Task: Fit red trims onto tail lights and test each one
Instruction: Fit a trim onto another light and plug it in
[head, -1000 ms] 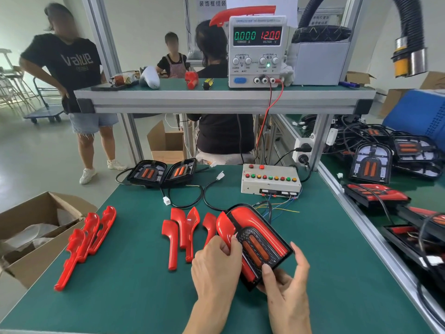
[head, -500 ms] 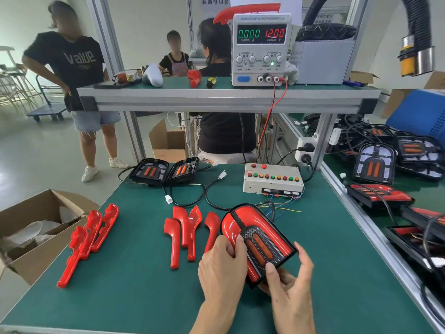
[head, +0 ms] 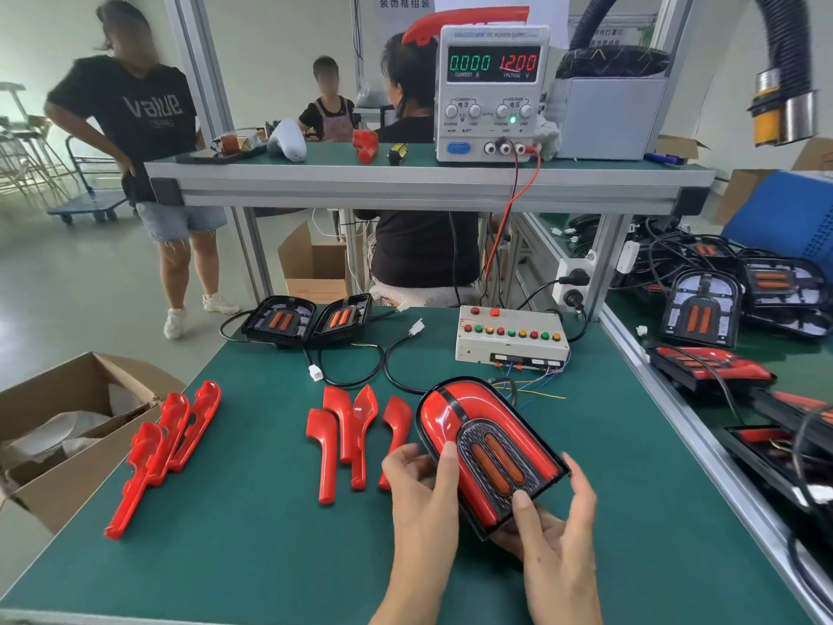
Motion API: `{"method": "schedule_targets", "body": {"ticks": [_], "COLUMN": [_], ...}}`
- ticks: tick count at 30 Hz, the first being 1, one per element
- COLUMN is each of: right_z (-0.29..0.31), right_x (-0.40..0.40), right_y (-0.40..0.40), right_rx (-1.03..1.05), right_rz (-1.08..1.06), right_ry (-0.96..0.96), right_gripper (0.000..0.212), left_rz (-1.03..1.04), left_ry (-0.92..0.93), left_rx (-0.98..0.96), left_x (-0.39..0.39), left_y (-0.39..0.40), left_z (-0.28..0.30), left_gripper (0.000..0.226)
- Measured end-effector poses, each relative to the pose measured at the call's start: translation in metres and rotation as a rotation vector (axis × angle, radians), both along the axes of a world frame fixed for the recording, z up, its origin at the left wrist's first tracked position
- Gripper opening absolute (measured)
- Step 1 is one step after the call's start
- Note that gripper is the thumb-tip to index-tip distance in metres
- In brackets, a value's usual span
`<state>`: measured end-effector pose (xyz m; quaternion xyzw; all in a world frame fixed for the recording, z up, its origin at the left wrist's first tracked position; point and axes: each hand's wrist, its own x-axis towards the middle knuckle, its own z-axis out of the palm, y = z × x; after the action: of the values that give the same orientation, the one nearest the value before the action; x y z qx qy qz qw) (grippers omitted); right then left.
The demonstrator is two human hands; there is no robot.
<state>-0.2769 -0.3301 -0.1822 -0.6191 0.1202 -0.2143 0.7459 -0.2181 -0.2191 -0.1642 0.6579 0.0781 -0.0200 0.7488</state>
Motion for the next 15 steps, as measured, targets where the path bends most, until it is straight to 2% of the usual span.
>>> {"method": "schedule_targets", "body": {"ticks": [2, 5, 7, 12, 15], "right_z": [0.001, 0.007, 0.013, 0.015, 0.015], "right_x": [-0.001, -0.001, 0.000, 0.003, 0.004], "right_y": [-0.002, 0.000, 0.003, 0.007, 0.008], "right_rx": [0.017, 0.039, 0.056, 0.051, 0.050], "right_rz": [-0.005, -0.022, -0.008, 0.075, 0.084], "right_ry": [0.003, 0.019, 0.040, 0.165, 0.183], "right_gripper": [0.066, 0.068, 0.076, 0.117, 0.124], "left_rz": [-0.168, -0.245, -0.213, -0.192, -0.215], "left_ry": [0.023, -0.032, -0.055, -0.098, -0.145], "left_rx": [-0.202, -0.282, -0.312, -0.292, -0.278], "left_x": [0.003, 0.004, 0.004, -0.002, -0.004], "left_y": [0.001, 0.005, 0.005, 0.006, 0.010], "left_z": [0.003, 0.008, 0.006, 0.002, -0.001], "left_gripper": [0.039, 0.045, 0.047, 0.040, 0.029]}}
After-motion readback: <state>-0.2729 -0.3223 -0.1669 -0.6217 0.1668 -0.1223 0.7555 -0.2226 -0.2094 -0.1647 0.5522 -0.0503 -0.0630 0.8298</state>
